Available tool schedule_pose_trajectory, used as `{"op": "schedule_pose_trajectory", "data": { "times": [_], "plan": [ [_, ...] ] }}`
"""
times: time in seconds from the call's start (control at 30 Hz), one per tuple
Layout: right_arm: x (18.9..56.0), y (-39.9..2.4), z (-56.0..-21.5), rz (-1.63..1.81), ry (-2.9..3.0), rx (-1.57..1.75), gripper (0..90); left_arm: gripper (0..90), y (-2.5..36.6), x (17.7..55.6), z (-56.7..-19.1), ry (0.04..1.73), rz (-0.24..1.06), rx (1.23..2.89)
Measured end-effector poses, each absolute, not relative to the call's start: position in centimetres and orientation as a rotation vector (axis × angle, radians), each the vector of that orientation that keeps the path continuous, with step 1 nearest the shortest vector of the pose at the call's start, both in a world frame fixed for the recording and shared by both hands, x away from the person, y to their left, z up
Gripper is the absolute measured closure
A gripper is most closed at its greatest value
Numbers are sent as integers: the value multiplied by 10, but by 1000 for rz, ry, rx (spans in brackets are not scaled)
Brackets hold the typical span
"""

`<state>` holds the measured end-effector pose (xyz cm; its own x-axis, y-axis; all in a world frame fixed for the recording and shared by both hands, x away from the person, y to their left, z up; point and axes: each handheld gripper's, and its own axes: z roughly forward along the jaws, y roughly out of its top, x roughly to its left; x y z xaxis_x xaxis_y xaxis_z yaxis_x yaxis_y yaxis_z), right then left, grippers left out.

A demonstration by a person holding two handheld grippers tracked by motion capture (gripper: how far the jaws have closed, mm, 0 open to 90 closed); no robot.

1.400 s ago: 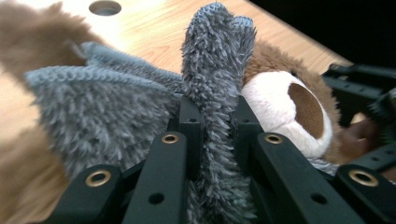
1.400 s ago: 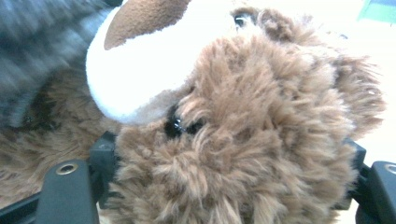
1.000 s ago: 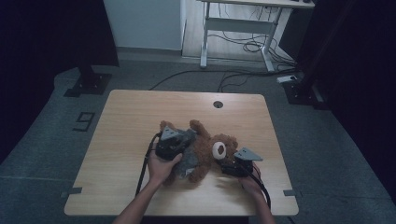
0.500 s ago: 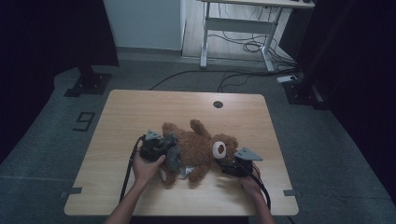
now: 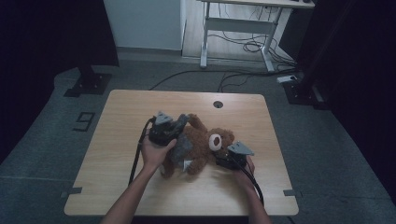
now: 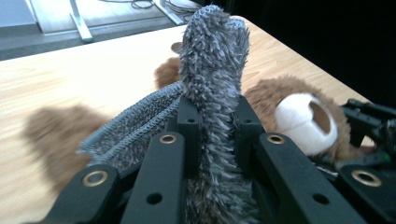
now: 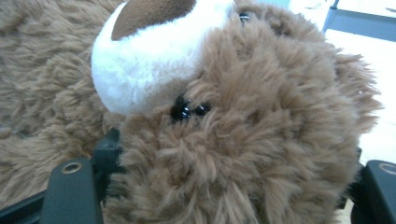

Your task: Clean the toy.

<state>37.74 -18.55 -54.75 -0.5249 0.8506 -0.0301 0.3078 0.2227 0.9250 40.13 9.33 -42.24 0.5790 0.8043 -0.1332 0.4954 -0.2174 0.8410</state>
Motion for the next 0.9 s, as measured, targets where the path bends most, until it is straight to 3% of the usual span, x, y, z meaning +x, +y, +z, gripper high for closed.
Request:
{"op": "schedule_pose_trajectory", "data": {
  "times": [0.17, 0.37, 0.63, 0.9],
  "plan": [
    [381, -186, -547, 1291, 1963, 1049, 249, 776, 65, 422, -438, 1058, 384, 1982],
    [378, -190, -544, 1318, 1973, 1095, 102, 790, 60, 424, -462, 1070, 384, 2050],
    [367, -204, -525, 1413, 2014, 1188, 0, 802, 71, 400, -477, 1050, 369, 1978],
    [367, -202, -496, 1483, 1973, 1209, 0, 804, 80, 371, -491, 1010, 348, 1892]
  ]
}}
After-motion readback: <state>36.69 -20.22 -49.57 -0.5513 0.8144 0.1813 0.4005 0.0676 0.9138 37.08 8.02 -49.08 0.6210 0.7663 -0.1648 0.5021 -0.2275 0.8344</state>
